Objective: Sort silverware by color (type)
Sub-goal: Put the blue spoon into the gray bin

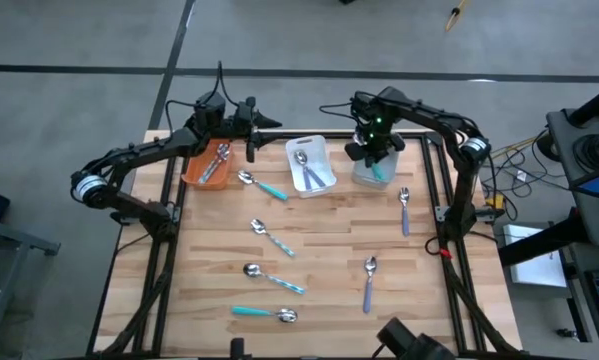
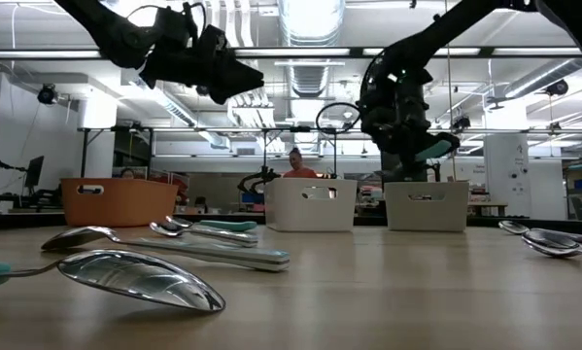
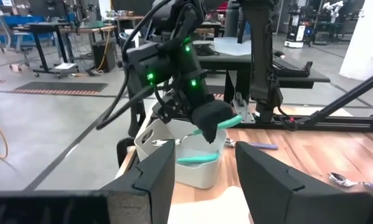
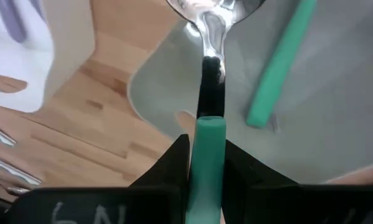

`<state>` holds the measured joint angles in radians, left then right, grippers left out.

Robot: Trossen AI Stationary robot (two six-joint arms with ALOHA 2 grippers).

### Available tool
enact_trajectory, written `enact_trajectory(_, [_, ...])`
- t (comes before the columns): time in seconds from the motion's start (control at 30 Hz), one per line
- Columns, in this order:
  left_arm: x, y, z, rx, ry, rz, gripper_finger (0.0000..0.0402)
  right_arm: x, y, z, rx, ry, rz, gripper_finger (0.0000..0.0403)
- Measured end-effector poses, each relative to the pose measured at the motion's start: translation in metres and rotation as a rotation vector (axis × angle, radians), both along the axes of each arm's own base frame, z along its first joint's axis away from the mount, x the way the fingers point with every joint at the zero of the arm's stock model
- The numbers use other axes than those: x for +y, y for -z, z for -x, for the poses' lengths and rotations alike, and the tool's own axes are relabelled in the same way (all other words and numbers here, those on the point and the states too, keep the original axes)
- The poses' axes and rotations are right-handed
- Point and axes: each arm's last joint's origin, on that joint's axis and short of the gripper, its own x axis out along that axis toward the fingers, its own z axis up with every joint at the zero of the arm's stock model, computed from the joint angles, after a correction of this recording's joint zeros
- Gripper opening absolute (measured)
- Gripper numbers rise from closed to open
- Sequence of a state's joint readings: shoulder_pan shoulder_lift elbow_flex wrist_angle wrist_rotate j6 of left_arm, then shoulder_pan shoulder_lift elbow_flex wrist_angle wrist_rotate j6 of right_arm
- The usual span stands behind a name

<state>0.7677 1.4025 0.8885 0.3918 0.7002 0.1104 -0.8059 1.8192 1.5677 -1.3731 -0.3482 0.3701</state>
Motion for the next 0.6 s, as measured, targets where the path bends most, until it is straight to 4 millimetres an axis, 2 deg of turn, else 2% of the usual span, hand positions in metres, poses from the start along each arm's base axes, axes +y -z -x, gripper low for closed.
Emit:
enact_trajectory(0.27, [0.0, 0.0, 0.002, 0.009, -0.004, 0.024, 0.0148, -0.005, 0.004, 0.007, 0.091, 0.046, -0.002, 0.0042])
enact_trajectory(0.43, [-0.001, 0.0, 0.002, 0.011, -0.005, 0.025, 0.0148, -0.008, 0.003, 0.013, 0.168, 0.033, 0.088, 0.0042])
enact_trajectory(0.6, [-0.001, 0.0, 0.002, 0.012, -0.005, 0.027, 0.0148, -0.014, 0.013, 0.014, 0.194, 0.03, 0.15, 0.0042])
